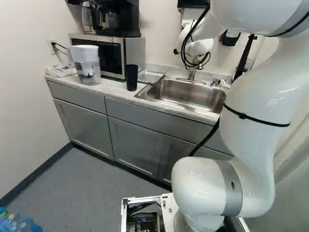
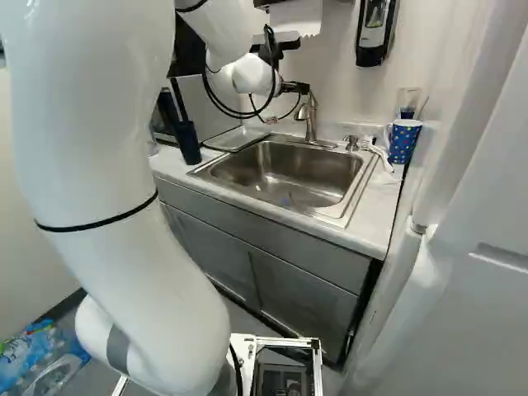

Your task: Rinse the cup and place it in the tray

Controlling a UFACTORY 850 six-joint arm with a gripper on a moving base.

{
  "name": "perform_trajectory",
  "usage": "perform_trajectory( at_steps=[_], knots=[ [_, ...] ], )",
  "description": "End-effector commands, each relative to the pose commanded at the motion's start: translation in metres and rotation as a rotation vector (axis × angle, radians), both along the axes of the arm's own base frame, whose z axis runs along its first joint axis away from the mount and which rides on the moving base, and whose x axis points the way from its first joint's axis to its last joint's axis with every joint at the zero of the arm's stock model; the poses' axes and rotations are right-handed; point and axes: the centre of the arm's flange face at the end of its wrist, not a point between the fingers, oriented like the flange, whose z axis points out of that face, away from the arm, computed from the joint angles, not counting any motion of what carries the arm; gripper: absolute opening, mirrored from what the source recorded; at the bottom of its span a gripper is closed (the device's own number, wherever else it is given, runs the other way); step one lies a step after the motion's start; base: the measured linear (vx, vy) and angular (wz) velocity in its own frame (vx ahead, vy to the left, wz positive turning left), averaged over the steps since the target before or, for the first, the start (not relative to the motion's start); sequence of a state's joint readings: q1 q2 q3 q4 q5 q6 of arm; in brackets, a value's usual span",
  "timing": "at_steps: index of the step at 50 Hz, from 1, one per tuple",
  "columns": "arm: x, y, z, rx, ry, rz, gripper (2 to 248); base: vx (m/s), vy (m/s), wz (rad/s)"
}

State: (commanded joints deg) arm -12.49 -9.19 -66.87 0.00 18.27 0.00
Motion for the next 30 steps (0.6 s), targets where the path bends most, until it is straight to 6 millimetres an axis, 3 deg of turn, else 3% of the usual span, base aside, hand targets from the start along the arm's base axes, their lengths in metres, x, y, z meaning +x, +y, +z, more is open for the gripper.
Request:
perform_trajectory(
  at_steps=[30],
  knots=[
    [0.028,-0.005,-0.005,0.006,0.027,0.002,247,0.0,0.0,0.0]
  ],
)
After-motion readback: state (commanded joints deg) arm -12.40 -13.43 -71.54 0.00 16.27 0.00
